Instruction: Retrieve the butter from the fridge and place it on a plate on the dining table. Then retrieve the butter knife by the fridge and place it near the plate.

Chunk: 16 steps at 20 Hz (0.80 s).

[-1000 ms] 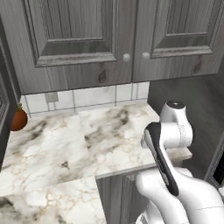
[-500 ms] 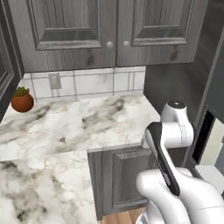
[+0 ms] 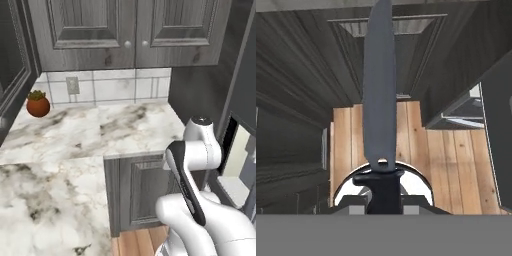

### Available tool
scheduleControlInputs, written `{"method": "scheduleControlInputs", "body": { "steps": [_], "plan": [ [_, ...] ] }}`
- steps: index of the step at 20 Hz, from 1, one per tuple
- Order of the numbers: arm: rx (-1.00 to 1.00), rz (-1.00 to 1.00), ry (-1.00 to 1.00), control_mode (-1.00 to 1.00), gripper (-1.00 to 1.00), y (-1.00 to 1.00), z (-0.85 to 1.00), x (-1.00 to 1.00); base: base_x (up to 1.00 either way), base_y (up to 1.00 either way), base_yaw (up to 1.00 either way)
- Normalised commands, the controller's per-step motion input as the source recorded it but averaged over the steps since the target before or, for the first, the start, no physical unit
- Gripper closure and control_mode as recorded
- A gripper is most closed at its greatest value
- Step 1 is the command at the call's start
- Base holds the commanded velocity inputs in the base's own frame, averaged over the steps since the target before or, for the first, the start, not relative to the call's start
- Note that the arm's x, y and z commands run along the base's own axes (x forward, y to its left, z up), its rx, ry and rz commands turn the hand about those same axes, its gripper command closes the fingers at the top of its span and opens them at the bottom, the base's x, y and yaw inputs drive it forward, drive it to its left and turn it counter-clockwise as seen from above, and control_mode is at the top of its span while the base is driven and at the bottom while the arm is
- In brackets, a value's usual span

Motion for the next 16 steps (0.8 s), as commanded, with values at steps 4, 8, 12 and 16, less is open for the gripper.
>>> {"method": "scheduleControlInputs", "body": {
  "steps": [4, 8, 12, 16],
  "plan": [
    [0.0, 0.0, 0.0, 1.0, 1.0, 0.0, 0.0, 0.0, -0.55, -0.32, 0.25],
    [0.0, 0.0, 0.0, 1.0, 1.0, 0.0, 0.0, 0.0, -0.64, -0.56, 0.21],
    [0.0, 0.0, 0.0, 1.0, 1.0, 0.0, 0.0, 0.0, -0.66, -0.24, 0.21],
    [0.0, 0.0, 0.0, 1.0, 1.0, 0.0, 0.0, 0.0, -0.58, 0.0, 0.25]
  ]
}}
